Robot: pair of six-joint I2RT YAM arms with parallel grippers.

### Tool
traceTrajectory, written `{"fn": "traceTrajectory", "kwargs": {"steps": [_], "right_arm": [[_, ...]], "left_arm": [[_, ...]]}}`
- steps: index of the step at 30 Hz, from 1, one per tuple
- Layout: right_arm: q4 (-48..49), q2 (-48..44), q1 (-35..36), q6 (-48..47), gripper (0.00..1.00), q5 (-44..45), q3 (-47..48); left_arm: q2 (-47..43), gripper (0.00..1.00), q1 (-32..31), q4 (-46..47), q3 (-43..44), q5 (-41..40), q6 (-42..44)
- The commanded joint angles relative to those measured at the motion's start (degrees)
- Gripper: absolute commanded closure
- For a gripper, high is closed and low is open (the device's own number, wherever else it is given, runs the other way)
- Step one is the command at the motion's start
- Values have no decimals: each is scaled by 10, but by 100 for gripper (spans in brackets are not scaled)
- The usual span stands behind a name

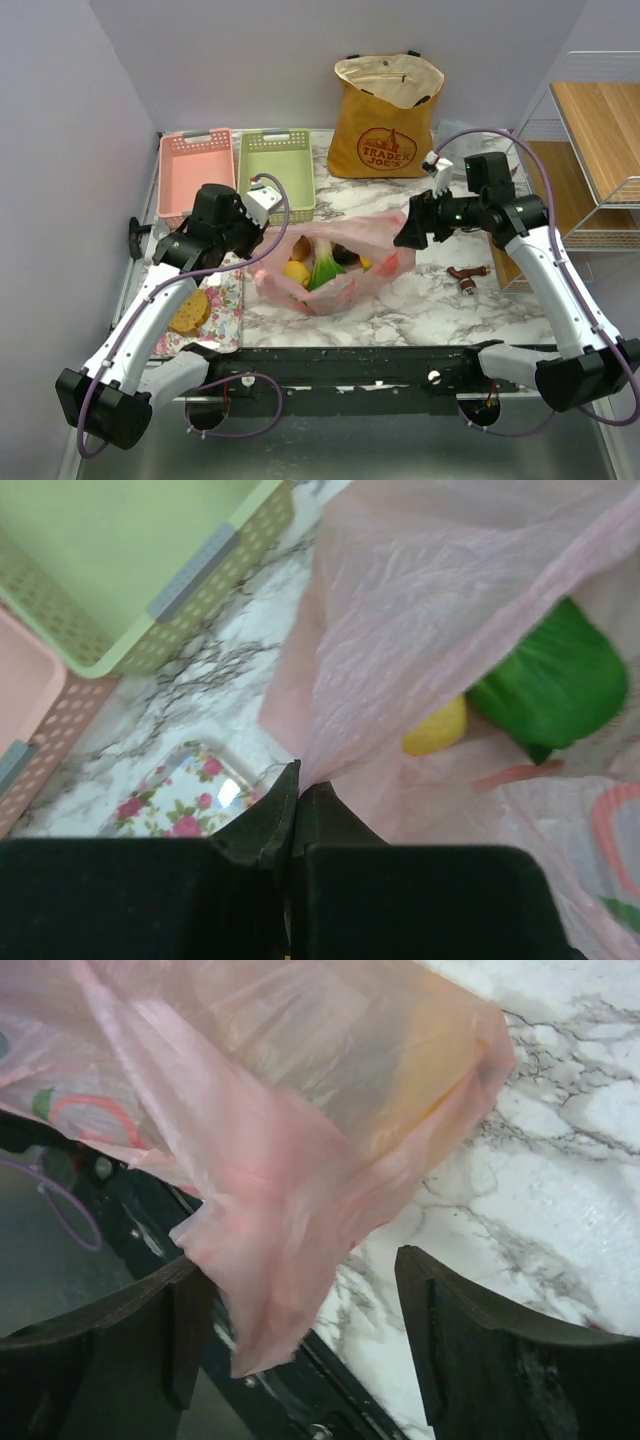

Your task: Untie the knot of the grocery bags and take out the mixed food

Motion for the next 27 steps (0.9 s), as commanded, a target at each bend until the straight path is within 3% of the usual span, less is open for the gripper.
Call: {"fn": "traceTrajectory", "kwargs": {"steps": [1, 3, 4, 12, 17, 18, 20, 22, 25, 26, 27], "right_arm": [[-15, 28, 1, -44, 13, -33, 30], [11, 37, 12, -53, 1, -30, 52], [18, 47, 24, -58, 0, -24, 64], [-5, 104, 155, -147, 0, 98, 90], [-57, 116, 162, -186, 1, 122, 73], [-64, 113, 162, -199, 6, 133, 59], [-68, 101, 162, -218, 26, 186, 21], [-50, 80, 161, -206, 51, 259, -18], [-44, 60, 143, -184, 91, 291, -43], [-44, 58, 132, -173, 99, 296, -42], [-43, 58, 121, -166, 99, 299, -36]], "left_arm": [[14, 98, -43, -14, 22, 89, -2], [16, 89, -53, -14, 25, 89, -6], [17, 82, -55, -16, 27, 87, -8], [17, 3, -64, -117, 57, 42, -8], [-11, 2, -67, -195, 19, -1, 12], [-14, 2, -67, -212, 3, -19, 23], [-22, 1, -65, -228, -47, -66, 48], [-38, 1, -36, -223, -99, -106, 73], [-67, 2, 9, -212, -126, -121, 124], [-70, 2, 21, -209, -122, -121, 138], [-71, 3, 39, -202, -113, -121, 152]]}}
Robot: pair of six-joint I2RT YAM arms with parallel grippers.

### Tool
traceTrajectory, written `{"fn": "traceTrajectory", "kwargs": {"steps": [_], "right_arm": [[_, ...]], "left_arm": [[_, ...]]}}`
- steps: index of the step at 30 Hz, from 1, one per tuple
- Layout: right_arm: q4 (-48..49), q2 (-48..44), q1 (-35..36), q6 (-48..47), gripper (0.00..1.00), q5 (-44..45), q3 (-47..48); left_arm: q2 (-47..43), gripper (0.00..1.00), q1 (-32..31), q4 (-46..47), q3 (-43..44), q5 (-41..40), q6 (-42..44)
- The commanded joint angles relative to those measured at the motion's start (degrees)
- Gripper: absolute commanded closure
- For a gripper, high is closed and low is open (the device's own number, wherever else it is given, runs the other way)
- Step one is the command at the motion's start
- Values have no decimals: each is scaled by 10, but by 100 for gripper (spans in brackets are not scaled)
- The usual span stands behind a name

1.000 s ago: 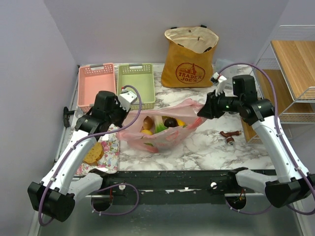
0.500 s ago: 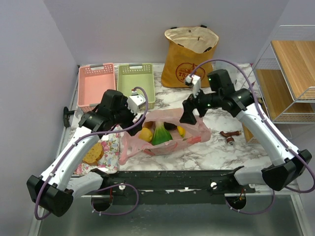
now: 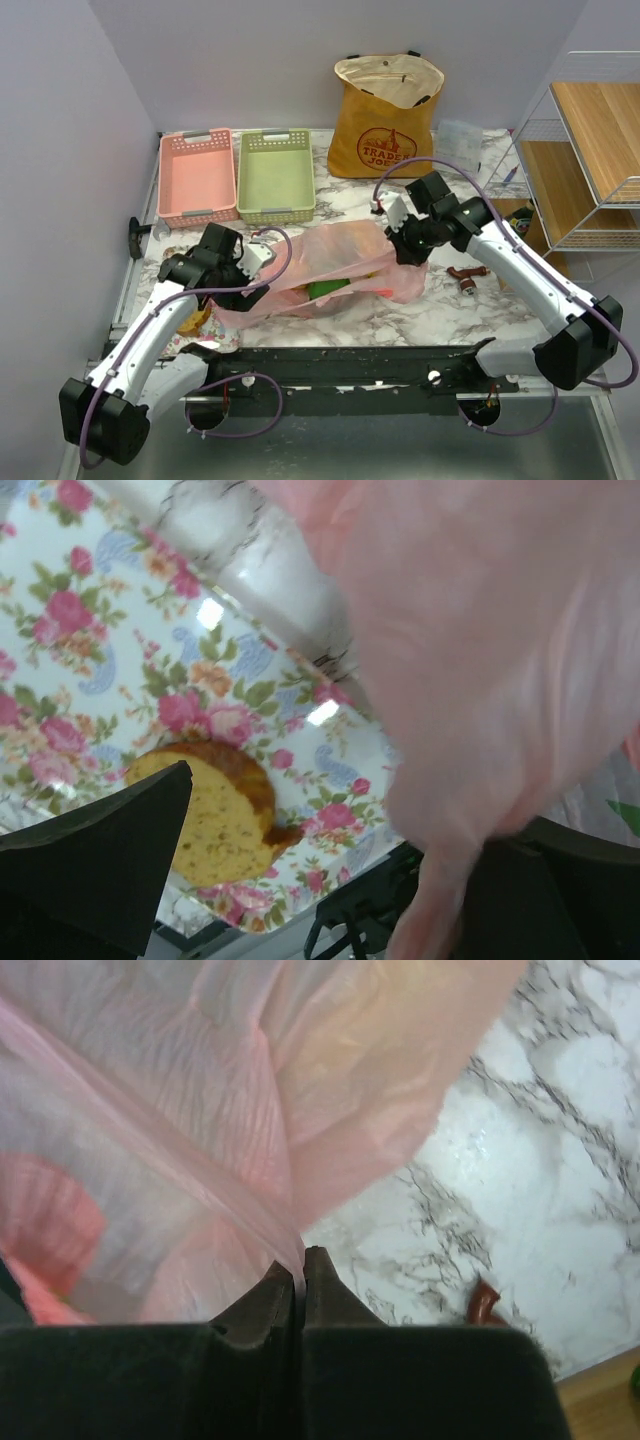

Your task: Untie the knot of the grocery bags and take out the mixed food

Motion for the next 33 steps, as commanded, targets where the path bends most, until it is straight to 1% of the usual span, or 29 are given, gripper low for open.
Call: {"fn": "traceTrajectory", "kwargs": {"steps": [1, 2, 4, 5, 6, 8, 9, 10, 11, 13, 14, 16, 18, 19, 21, 23, 25, 27, 28, 30, 31, 32, 33], "right_arm": [[1, -22, -51, 25, 99, 97, 11], [5, -17, -66, 29, 99, 100, 28], [11, 4, -104, 40, 99, 91, 84], [7, 21, -127, 44, 99, 75, 119], [-3, 36, -144, 50, 99, 62, 163], [-38, 65, -162, 49, 99, 14, 245], [-57, 74, -163, 44, 99, -8, 283], [-81, 79, -163, 36, 99, -45, 305], [-108, 84, -163, 24, 99, -77, 330], [-177, 95, -163, 7, 99, -138, 354], [-202, 98, -162, -5, 99, -159, 355], [-230, 95, -162, -18, 99, -185, 333], [-223, 84, -159, -19, 99, -194, 288], [-208, 79, -156, -12, 99, -194, 268], [-156, 71, -145, 9, 99, -183, 211], [-95, 64, -120, 26, 99, -171, 147], [-50, 57, -79, 30, 99, -157, 89], [-48, 52, -45, 15, 98, -154, 61], [-54, 48, -33, 4, 92, -153, 56], [-62, 40, -17, -17, 61, -154, 51], [-61, 38, -15, -22, 43, -155, 56], [-62, 38, -15, -25, 31, -156, 68], [-60, 39, -15, -26, 23, -159, 86]], "left_arm": [[-28, 7, 74, -9, 20, -63, 101], [-20, 11, 95, 4, 40, -58, 108], [6, 21, 132, 15, 104, -17, 108], [23, 28, 143, 13, 146, 11, 102], [38, 38, 147, 5, 182, 37, 97], [54, 64, 148, -7, 250, 102, 96], [58, 73, 148, -15, 273, 136, 99], [57, 82, 148, -27, 297, 179, 106], [56, 89, 148, -51, 312, 217, 126], [50, 99, 148, -103, 335, 291, 164], [46, 100, 147, -122, 338, 315, 178], [36, 100, 147, -151, 330, 339, 195], [25, 100, 147, -152, 307, 341, 204], [19, 100, 146, -136, 290, 332, 194], [13, 100, 145, -71, 231, 305, 152], [19, 100, 135, -3, 169, 258, 107], [19, 100, 112, 45, 106, 223, 102], [0, 100, 74, 67, 49, 193, 125], [-16, 100, 58, 74, 27, 188, 136], [-52, 100, 31, 86, -10, 173, 153], [-68, 100, 23, 87, -18, 167, 160], [-79, 97, 22, 87, -18, 165, 161], [-89, 95, 22, 90, -14, 162, 154]]}}
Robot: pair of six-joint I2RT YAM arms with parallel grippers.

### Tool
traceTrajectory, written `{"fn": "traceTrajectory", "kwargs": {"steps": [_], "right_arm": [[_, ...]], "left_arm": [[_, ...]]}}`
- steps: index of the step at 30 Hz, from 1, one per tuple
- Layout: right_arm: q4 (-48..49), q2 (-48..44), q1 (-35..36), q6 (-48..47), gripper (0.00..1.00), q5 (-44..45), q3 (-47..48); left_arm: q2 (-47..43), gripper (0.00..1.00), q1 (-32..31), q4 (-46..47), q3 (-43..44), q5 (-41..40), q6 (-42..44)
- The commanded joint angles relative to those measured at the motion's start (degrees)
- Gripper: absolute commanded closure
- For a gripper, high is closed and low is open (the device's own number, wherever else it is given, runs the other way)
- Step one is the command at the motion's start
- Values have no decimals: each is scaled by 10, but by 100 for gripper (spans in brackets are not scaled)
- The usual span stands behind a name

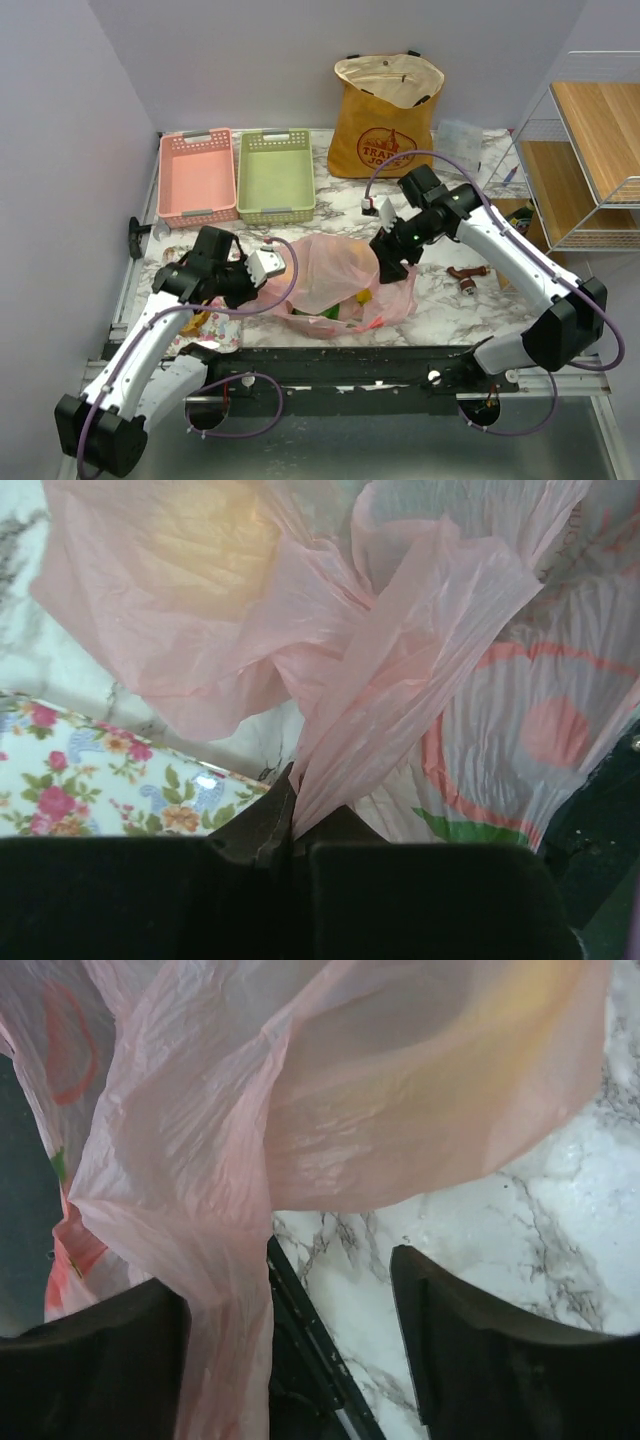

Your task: Untie the knot of the grocery bags and take out the mixed food

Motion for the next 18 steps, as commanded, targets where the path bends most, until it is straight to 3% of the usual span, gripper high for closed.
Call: {"fn": "traceTrajectory", "kwargs": {"steps": [1, 4, 6, 9, 17, 18], "right_arm": [[29, -29, 0, -31, 17, -11, 58], [75, -39, 10, -33, 1, -35, 88], [103, -38, 28, -41, 0, -33, 97], [114, -21, 70, -57, 0, -22, 103], [173, -14, 167, -82, 0, 18, 72], [183, -11, 176, -88, 0, 31, 62]], "left_arm": [[-72, 92, -14, 48, 10, -40, 8], [-91, 78, -8, 39, 43, -14, -16], [-106, 72, -3, 53, 62, -8, -56], [-120, 71, 9, 75, 86, -18, -122], [-121, 100, 19, 76, 83, -72, -256], [-120, 100, 20, 77, 79, -82, -274]]}}
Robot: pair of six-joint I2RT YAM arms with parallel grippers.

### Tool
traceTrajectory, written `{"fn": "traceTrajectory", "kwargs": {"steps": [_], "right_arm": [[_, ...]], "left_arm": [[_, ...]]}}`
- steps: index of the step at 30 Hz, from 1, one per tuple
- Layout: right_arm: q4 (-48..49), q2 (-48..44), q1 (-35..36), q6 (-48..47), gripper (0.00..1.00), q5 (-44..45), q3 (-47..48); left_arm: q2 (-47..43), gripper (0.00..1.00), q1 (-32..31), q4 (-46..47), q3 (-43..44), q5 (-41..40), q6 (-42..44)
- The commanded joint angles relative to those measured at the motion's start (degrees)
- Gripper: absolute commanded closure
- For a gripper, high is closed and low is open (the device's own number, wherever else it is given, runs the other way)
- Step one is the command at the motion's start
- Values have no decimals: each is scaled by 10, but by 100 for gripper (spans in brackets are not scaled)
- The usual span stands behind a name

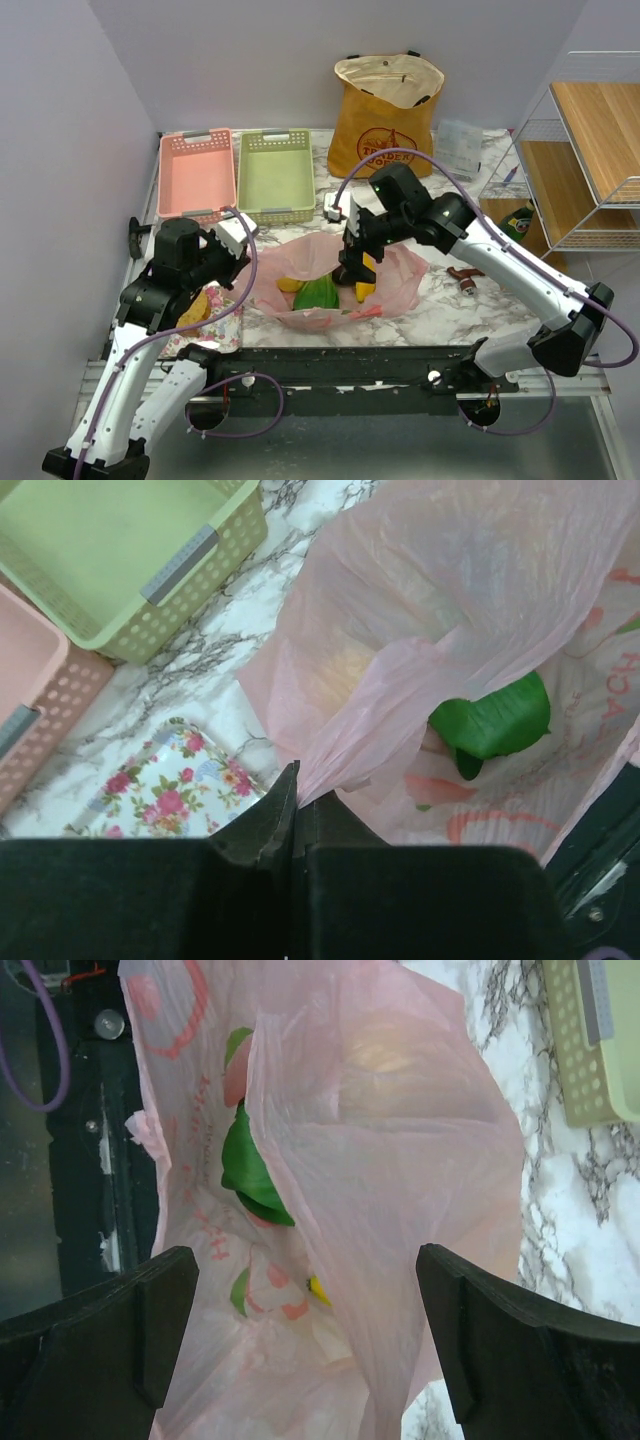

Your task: Untie the knot of the grocery bags and take out the mixed food

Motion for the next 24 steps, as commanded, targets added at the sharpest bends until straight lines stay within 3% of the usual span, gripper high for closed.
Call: {"fn": "traceTrajectory", "kwargs": {"steps": [1, 4, 6, 8, 9, 10, 11, 12, 15, 19, 22, 24], "right_arm": [[57, 12, 38, -35, 0, 58, -39], [143, 5, 46, -47, 2, 149, -100], [173, 12, 47, -42, 18, 204, -110], [176, 27, 46, -19, 53, 245, -98], [176, 33, 46, -6, 79, 258, -94], [175, 37, 47, 5, 96, 268, -88], [173, 41, 46, 21, 99, 274, -83], [172, 44, 47, 39, 99, 275, -74], [158, 58, 44, 91, 99, 256, -39], [148, 70, 23, 149, 99, 221, -7], [144, 78, -1, 171, 99, 207, -5], [144, 78, -16, 185, 99, 200, -6]], "left_arm": [[4, 100, 8, 6, -12, -42, -110], [-2, 100, 17, 9, -14, -40, -123], [-13, 100, 29, 16, -15, -49, -126], [-21, 100, 55, 19, -9, -47, -123], [-24, 100, 67, 22, 1, -41, -124], [-24, 84, 77, 25, 13, -13, -117], [-22, 61, 80, 24, 36, 22, -101], [-19, 45, 80, 23, 59, 65, -79], [-10, 28, 53, 21, 132, 160, 13], [20, 21, -71, -46, 200, 179, 175], [69, 21, -215, -114, 235, 155, 222], [95, 21, -316, -110, 220, 96, 215]]}}
